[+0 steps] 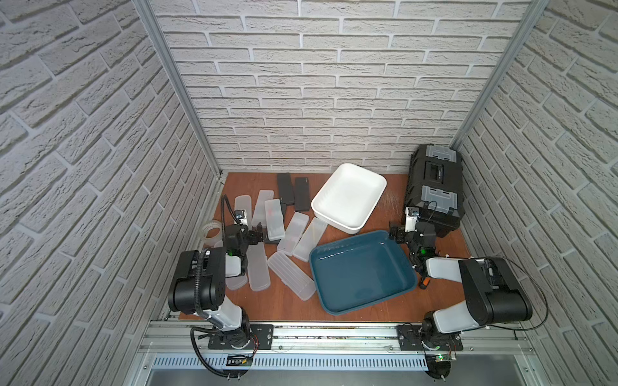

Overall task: Place the pencil cases by color into the storage box
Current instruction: Move the storage box to the center of the board.

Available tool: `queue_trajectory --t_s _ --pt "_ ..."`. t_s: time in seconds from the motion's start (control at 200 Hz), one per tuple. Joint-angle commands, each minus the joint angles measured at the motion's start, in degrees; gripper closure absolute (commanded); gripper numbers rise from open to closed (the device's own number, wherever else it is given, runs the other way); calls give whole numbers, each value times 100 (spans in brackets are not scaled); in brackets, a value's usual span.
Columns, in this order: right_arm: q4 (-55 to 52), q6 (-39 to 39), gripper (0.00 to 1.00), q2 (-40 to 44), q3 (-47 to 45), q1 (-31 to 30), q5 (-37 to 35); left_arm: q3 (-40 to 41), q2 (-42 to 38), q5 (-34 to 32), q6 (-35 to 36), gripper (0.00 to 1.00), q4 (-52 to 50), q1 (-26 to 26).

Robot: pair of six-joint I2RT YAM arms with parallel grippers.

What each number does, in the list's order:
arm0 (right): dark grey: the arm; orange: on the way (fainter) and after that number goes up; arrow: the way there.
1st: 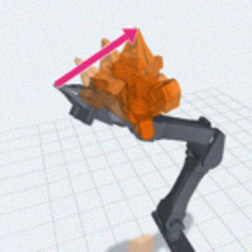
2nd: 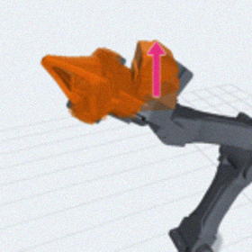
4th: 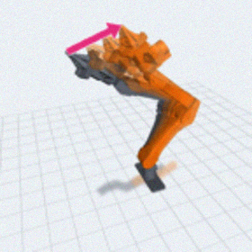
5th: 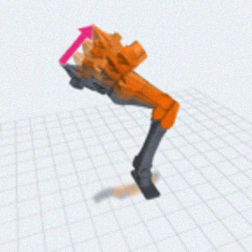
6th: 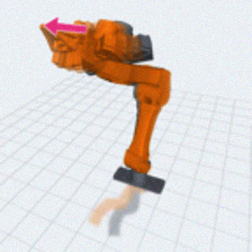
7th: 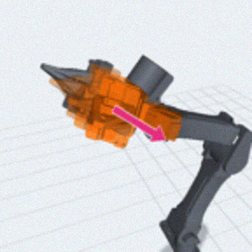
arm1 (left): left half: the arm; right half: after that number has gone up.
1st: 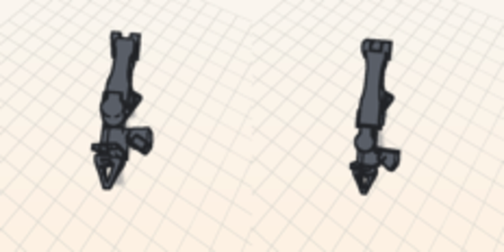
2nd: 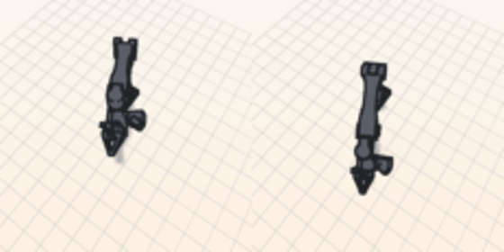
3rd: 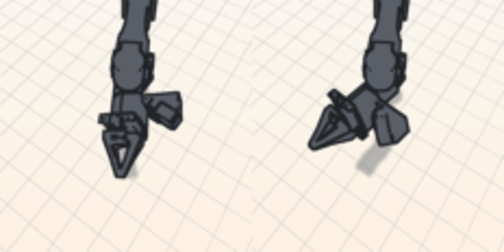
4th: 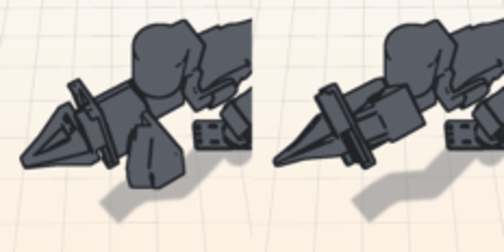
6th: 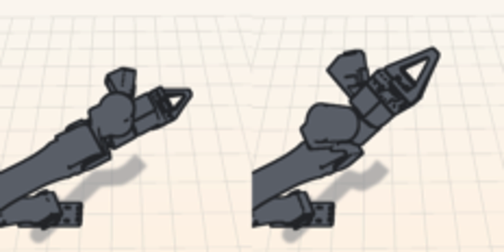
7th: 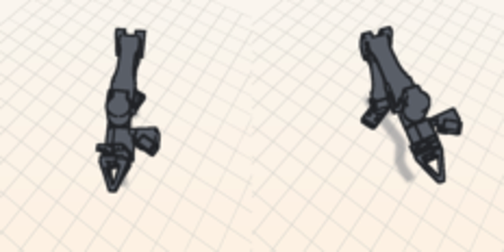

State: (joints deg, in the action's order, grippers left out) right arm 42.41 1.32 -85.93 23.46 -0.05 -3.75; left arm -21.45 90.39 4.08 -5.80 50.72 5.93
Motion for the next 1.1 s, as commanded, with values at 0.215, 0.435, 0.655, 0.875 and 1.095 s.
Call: queue_trajectory --t_s 0.215,0.435,0.655,0.875,1.095 --pt "103 -197 0 -49 133 16 -29 -78 -21 -23 25 2 193 -5" --pt "101 -200 0 -47 132 22 -28 -96 -13 40 -3 2 175 37" --pt "52 -202 0 -73 168 16 -18 -127 -4 41 -11 2 149 39" --pt "149 -262 0 -7 88 -82 -225 -131 -4 25 -5 2 122 31" --pt "-442 -183 0 257 339 -184 -697 -123 -25 -85 -12 2 112 -9"
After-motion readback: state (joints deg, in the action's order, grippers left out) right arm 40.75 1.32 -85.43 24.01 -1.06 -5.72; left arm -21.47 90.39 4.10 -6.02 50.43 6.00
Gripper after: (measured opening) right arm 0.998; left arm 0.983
